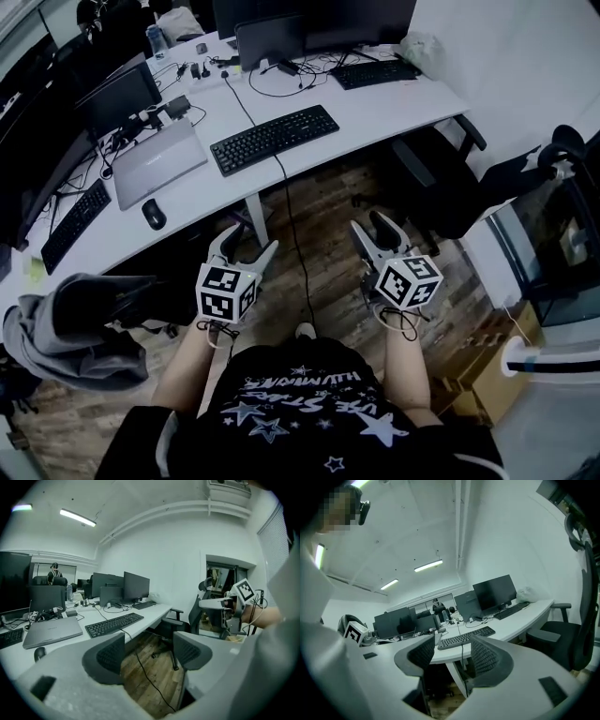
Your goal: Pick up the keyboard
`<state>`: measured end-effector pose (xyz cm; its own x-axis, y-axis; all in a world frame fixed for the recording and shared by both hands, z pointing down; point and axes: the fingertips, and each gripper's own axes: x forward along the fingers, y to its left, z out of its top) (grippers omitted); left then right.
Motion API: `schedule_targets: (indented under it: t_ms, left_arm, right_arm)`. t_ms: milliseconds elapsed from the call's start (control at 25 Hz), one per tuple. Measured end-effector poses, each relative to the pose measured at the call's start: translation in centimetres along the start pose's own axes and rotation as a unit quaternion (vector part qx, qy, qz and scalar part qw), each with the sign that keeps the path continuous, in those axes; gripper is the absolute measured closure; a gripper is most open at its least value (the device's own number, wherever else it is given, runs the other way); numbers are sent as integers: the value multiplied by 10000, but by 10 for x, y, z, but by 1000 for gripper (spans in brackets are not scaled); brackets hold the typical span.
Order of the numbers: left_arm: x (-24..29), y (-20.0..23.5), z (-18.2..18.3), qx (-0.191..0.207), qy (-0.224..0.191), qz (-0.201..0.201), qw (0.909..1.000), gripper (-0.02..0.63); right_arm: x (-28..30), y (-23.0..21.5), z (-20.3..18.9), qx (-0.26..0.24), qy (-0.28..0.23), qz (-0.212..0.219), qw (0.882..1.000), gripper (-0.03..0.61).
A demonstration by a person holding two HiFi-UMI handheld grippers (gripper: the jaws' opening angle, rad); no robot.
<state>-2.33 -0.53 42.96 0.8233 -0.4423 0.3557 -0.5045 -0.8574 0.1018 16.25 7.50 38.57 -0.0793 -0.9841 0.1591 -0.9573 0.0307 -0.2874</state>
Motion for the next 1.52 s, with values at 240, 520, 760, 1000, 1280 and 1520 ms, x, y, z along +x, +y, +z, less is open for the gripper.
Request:
schedule_targets:
  t_ms: [240,520,760,1000,1280,1520]
  left_arm:
    - [24,6,-3,-74,144,467,9988,241]
    - [32,20,-2,-71,234,876,9959,224]
    - [47,55,-5,-14,312,1021,9943,222]
    - [88,107,7,-22,300,1077,9937,222]
    - [152,173,21,125,432,1116,9927,222]
    - [187,225,28,37,663,1072,9920,222]
  right_arm:
    - [25,-37,-8,17,323,364,9988,193]
    - [62,-45,-7,18,470,676,9966,156]
    - [103,-47,-13,-132,679,759,9947,150]
    - [163,-67,-8,-370,948,730,9921,147]
    - [263,-96,-14,-1077,1571,928,9773,118]
    - [340,-102,-31,-2450,2421,1331,9293,63]
